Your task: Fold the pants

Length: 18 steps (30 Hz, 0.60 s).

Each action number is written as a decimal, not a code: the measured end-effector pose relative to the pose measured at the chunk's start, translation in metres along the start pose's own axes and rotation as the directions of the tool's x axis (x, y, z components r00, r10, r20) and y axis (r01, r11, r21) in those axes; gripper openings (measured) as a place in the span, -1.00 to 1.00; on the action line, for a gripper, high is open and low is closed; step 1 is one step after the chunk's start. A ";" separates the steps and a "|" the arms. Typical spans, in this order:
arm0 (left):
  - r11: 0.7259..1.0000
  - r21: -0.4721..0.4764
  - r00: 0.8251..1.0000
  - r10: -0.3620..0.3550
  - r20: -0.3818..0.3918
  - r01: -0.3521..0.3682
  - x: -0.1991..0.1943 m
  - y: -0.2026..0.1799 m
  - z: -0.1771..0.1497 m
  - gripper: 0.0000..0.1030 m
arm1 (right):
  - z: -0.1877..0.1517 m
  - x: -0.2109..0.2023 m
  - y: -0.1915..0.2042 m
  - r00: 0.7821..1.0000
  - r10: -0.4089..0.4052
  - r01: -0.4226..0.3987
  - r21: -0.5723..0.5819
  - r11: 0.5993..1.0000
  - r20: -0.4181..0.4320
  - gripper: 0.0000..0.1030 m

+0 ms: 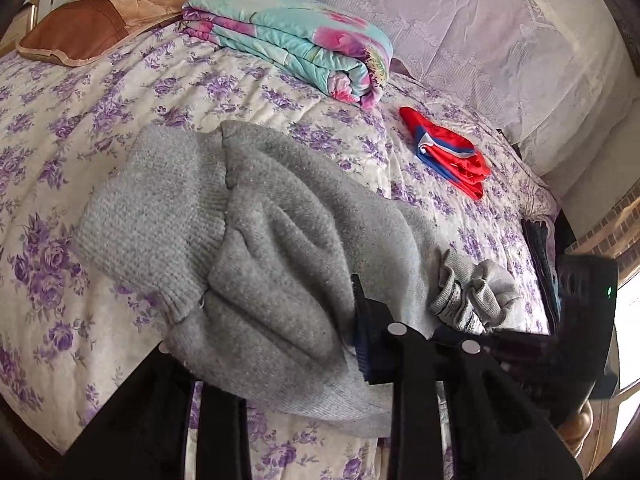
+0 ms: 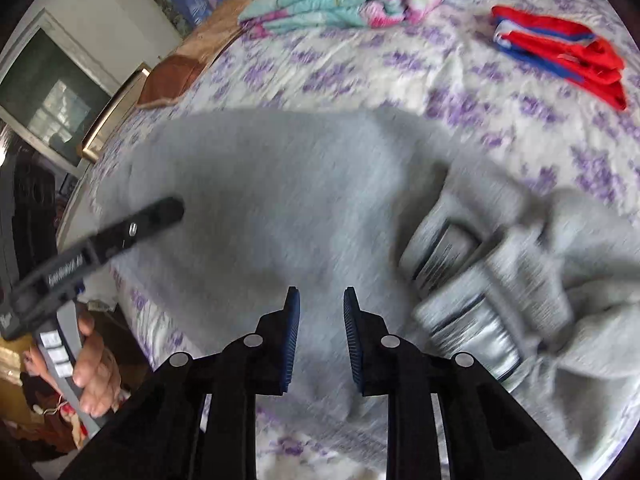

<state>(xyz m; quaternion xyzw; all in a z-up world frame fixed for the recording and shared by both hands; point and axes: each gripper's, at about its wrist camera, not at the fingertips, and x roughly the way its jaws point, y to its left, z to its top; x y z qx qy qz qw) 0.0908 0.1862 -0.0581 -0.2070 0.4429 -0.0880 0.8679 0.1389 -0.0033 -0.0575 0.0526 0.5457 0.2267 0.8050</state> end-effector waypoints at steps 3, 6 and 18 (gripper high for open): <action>1.000 0.004 1.000 -0.003 -0.006 0.003 0.001 0.002 0.000 -0.48 | 0.031 0.006 -0.009 1.000 -0.017 0.017 0.040 0.999 0.007 -0.61; 1.000 0.007 1.000 -0.004 -0.009 0.005 0.002 0.002 -0.001 -0.48 | 0.043 0.046 -0.016 0.995 -0.053 0.057 0.050 0.997 -0.085 -0.61; 0.938 0.286 0.980 0.172 0.095 -0.193 -0.017 -0.094 -0.002 -0.48 | -0.043 -0.154 -0.072 0.947 -0.027 0.003 0.077 0.997 0.319 -0.52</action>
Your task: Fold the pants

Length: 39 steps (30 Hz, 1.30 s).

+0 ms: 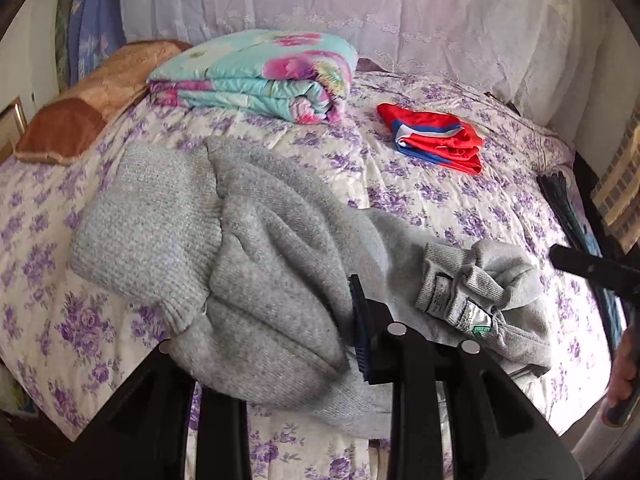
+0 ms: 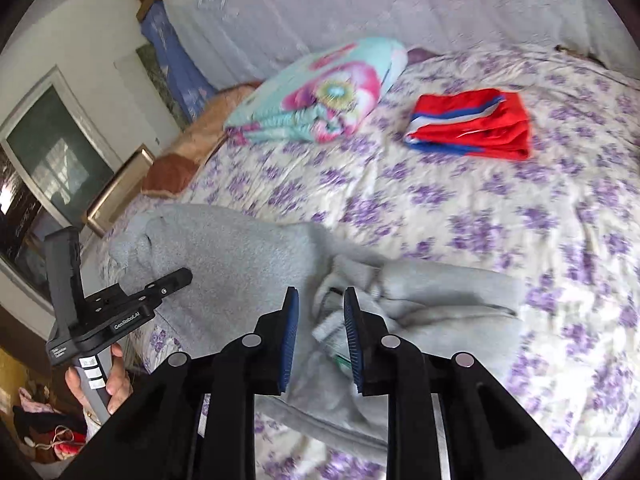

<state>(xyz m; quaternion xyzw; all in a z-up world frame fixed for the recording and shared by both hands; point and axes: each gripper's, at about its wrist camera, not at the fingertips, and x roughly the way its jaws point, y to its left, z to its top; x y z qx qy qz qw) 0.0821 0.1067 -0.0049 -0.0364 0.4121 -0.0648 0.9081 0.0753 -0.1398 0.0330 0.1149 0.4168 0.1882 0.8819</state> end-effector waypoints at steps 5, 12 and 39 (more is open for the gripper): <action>0.971 0.234 0.999 0.035 0.033 -0.042 -0.012 -0.105 0.005 -0.48 | -0.046 -0.075 -0.080 0.990 -0.061 0.040 0.158 0.987 0.131 -0.45; 0.865 0.496 0.973 0.049 -0.224 0.071 0.068 -0.246 -0.037 -0.23 | -0.115 -0.068 -0.146 0.991 -0.065 0.024 0.327 0.945 0.116 -0.45; 0.942 0.136 0.924 -0.260 -0.280 0.307 0.073 -0.154 -0.005 0.14 | -0.044 0.017 -0.092 0.984 -0.147 0.161 0.153 0.975 -0.102 -0.52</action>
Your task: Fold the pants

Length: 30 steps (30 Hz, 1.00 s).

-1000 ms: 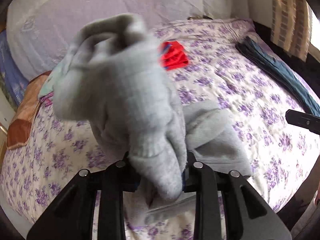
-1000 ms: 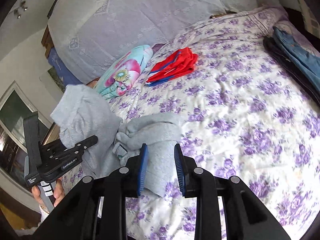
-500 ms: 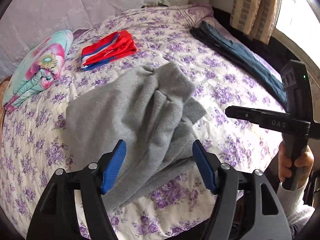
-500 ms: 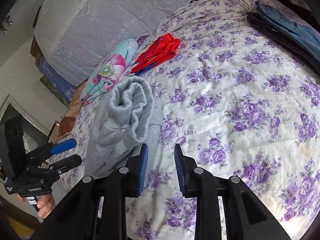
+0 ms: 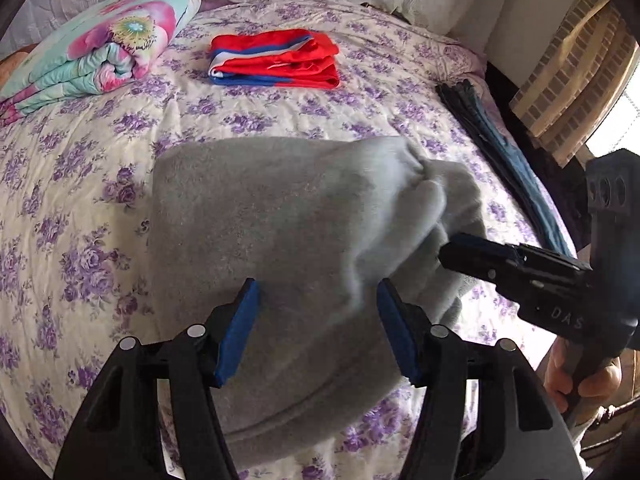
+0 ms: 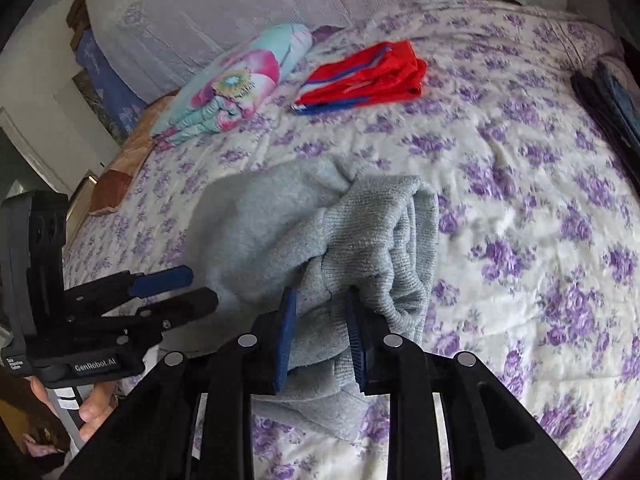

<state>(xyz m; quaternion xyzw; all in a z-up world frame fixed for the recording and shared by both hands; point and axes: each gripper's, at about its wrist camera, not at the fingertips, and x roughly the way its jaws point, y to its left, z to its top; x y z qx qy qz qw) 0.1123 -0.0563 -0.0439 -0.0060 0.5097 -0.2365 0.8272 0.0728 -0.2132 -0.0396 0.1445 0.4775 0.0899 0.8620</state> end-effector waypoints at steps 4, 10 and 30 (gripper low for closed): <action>1.000 -0.015 0.998 0.027 -0.054 -0.028 0.038 0.011 0.002 0.22 | -0.015 0.009 -0.001 0.999 -0.036 0.036 -0.029 0.999 0.006 -0.52; 0.999 0.028 1.000 0.016 -0.010 -0.015 0.000 0.001 -0.023 0.18 | -0.003 -0.014 0.020 0.998 -0.057 0.056 -0.074 0.996 -0.013 -0.39; 0.993 -0.072 0.995 -0.092 0.041 0.094 -0.025 0.041 -0.060 -0.56 | 0.128 0.147 0.158 0.927 -0.245 0.077 -0.495 0.865 -0.285 0.12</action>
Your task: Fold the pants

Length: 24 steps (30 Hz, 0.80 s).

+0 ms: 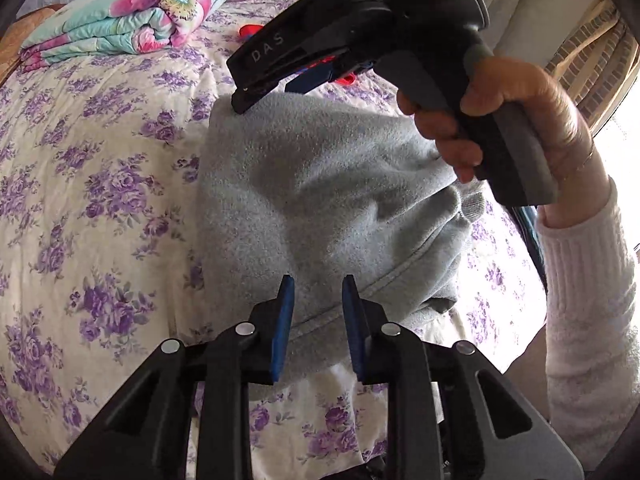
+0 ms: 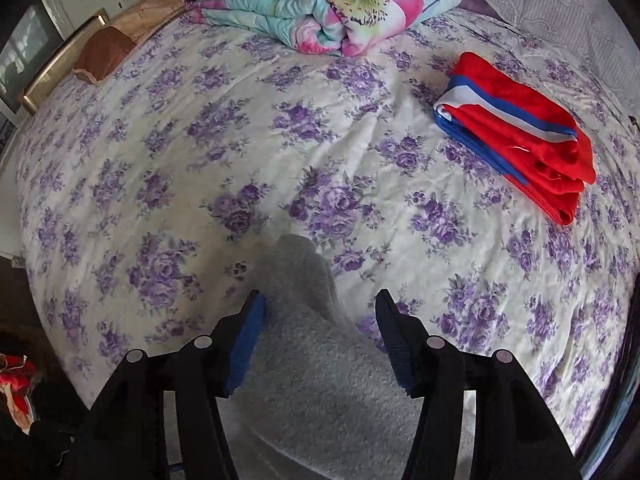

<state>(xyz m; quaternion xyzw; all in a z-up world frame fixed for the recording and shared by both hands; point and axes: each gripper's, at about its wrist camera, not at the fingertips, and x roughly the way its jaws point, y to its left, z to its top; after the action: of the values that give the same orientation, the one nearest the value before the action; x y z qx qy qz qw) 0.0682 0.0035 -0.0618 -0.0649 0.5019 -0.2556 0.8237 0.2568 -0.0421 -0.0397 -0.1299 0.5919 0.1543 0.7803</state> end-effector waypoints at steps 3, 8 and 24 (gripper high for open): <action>1.000 -0.009 0.996 0.018 -0.085 -0.018 0.035 0.004 -0.011 -0.56 | -0.001 0.034 -0.012 0.998 0.016 -0.013 0.060 0.998 -0.057 0.15; 1.000 -0.026 0.997 -0.009 -0.079 0.007 0.026 0.008 -0.012 -0.57 | -0.006 0.031 -0.023 0.996 0.084 -0.081 0.109 0.991 -0.023 0.24; 0.962 -0.272 0.996 -0.056 -0.066 0.036 0.014 0.082 0.000 0.44 | -0.266 -0.090 -0.103 0.888 0.169 -0.397 0.527 0.752 0.428 0.86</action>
<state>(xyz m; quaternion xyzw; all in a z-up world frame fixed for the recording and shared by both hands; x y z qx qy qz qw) 0.1022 0.0668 -0.1031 -0.1789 0.5602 -0.2060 0.7822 0.0401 -0.2472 -0.0211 0.2470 0.4723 0.0978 0.8405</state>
